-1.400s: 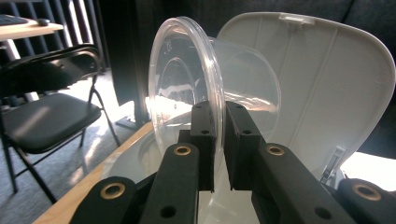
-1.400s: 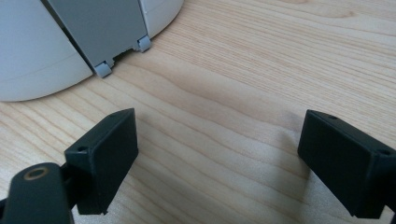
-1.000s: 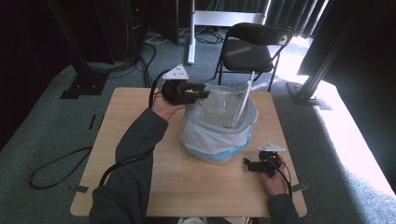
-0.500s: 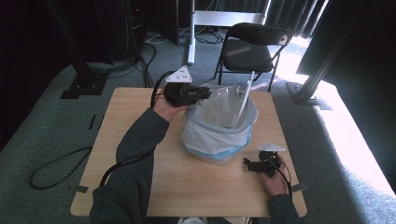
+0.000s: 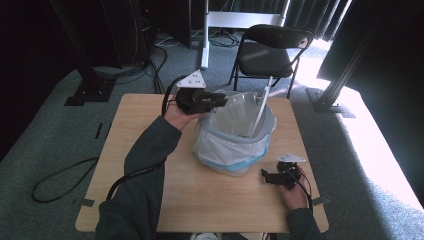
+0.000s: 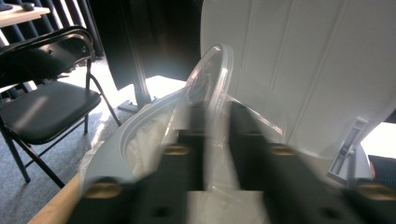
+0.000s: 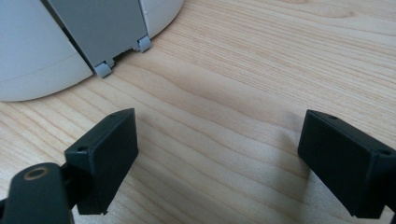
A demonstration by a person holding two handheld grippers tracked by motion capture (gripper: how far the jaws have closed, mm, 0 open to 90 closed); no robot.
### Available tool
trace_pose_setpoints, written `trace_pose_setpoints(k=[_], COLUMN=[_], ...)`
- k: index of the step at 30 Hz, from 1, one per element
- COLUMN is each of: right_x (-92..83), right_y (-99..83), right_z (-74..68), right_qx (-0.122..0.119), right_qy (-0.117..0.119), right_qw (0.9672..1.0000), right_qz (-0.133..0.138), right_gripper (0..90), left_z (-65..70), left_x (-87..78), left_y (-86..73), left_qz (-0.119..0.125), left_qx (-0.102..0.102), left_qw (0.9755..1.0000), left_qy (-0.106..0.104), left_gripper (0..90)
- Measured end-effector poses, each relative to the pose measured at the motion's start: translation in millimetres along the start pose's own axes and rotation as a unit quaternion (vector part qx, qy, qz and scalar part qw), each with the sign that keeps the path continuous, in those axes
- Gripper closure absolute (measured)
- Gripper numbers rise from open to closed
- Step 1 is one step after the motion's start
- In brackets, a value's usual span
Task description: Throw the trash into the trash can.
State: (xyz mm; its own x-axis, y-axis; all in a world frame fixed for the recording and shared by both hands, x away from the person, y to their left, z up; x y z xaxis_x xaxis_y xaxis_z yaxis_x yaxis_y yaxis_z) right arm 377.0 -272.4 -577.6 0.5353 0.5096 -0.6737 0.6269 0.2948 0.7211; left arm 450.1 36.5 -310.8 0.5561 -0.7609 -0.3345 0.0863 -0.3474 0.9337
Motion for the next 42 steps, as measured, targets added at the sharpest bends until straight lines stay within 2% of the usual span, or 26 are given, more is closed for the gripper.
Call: trace_pose_setpoints(k=[2, 4, 5, 8, 9, 11, 12, 13, 14, 17, 19, 23, 25, 26, 27, 29, 33, 35, 39, 42], right_x=[0.0, 0.0, 0.0, 0.0, 0.0, 0.0, 0.0, 0.0, 0.0, 0.0, 0.0, 0.0, 0.0, 0.0, 0.0, 0.0, 0.0, 0.0, 0.0, 0.0], right_y=[0.0, 0.0, 0.0, 0.0, 0.0, 0.0, 0.0, 0.0, 0.0, 0.0, 0.0, 0.0, 0.0, 0.0, 0.0, 0.0, 0.0, 0.0, 0.0, 0.0], right_z=[0.0, 0.0, 0.0, 0.0, 0.0, 0.0, 0.0, 0.0, 0.0, 0.0, -0.1, 0.0, -0.1, -0.1, -0.1, -0.1, -0.1, 0.0, 0.0, 0.0], right_qx=[0.0, 0.0, 0.0, 0.0, 0.0, 0.0, 0.0, 0.0, 0.0, 0.0, 0.0, 0.0, 0.001, 0.0, 0.001, 0.001, 0.0, 0.0, 0.0, 0.0], right_qy=[0.0, 0.0, 0.0, 0.0, 0.0, 0.0, 0.0, 0.0, 0.0, 0.0, 0.0, 0.0, 0.0, 0.0, 0.0, 0.0, 0.0, 0.0, 0.0, 0.0], right_qw=[1.0, 1.0, 1.0, 1.0, 1.0, 1.0, 1.0, 1.0, 1.0, 1.0, 1.0, 1.0, 1.0, 1.0, 1.0, 1.0, 1.0, 1.0, 1.0, 1.0], right_qz=[0.0, 0.0, 0.0, 0.0, 0.0, 0.0, 0.0, 0.0, 0.0, 0.0, 0.0, 0.0, 0.0, 0.0, 0.0, 0.0, 0.0, 0.0, 0.0, 0.0], right_gripper=[11.3, 11.3, 11.3, 11.3, 11.3, 11.3, 11.3, 11.3, 11.3, 11.3, 11.3, 11.3, 11.3, 11.3, 11.3, 11.3, 11.3, 11.3, 11.4, 11.3], left_z=[1.7, 2.7, 2.4, -2.3, -3.5, -2.3, 0.1, 3.2, 4.2, 1.8, 1.3, 3.6, 3.5, 3.1, 2.5, 4.7, 11.0, 10.0, 6.6, 5.7], left_x=[0.2, 1.2, 1.5, 2.8, 3.9, 7.7, 10.1, 11.4, 11.3, 7.8, 4.8, -1.6, -2.4, -1.9, -1.3, 0.0, 4.3, 2.2, -3.9, -6.3], left_y=[1.8, 3.0, 3.6, 3.4, 2.3, -0.7, -2.3, -3.2, -3.1, -1.8, -1.7, 1.9, 3.9, 4.3, 4.1, 2.8, 1.6, 4.0, 8.6, 8.5], left_qz=[0.006, 0.007, 0.006, 0.003, 0.0, -0.013, -0.02, -0.019, -0.019, -0.018, -0.02, -0.013, -0.007, -0.007, -0.009, -0.013, -0.019, 0.0, 0.013, 0.011], left_qx=[-0.004, 0.002, 0.001, -0.004, -0.006, 0.0, 0.009, 0.016, 0.019, 0.017, 0.014, 0.013, 0.009, 0.006, 0.003, 0.009, 0.018, 0.003, -0.003, -0.001], left_qw=[0.9999, 0.9999, 1.0, 0.9991, 0.9991, 0.9991, 0.9991, 0.9993, 0.9992, 0.9992, 0.9995, 0.9997, 0.9999, 0.9999, 0.9998, 0.9999, 0.9996, 0.9999, 0.9999, 0.9999], left_qy=[-0.014, -0.008, -0.002, 0.042, 0.042, 0.041, 0.036, 0.029, 0.031, 0.032, 0.02, 0.012, 0.011, 0.014, 0.016, 0.006, 0.001, -0.015, -0.009, -0.007], left_gripper=[71.0, 70.6, 70.5, 67.8, 67.5, 67.3, 67.8, 67.9, 67.8, 75.4, 83.2, 83.7, 80.8, 71.8, 67.5, 66.7, 65.5, 64.3, 62.4, 62.4])
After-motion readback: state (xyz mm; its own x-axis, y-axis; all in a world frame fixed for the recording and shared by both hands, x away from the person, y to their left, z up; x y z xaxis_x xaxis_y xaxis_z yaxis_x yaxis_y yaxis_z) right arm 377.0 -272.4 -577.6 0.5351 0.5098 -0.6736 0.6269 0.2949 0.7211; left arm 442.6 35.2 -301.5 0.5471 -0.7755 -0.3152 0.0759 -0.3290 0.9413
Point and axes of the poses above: each handheld gripper's, and its own axes: x roughly forward along the jaws, y roughly out of its top, z roughly to its right, the point moved 4 cm from there along x, roughly forward along the jaws, and after that the axes turned 13 degrees about y, right-handed, at the moved point
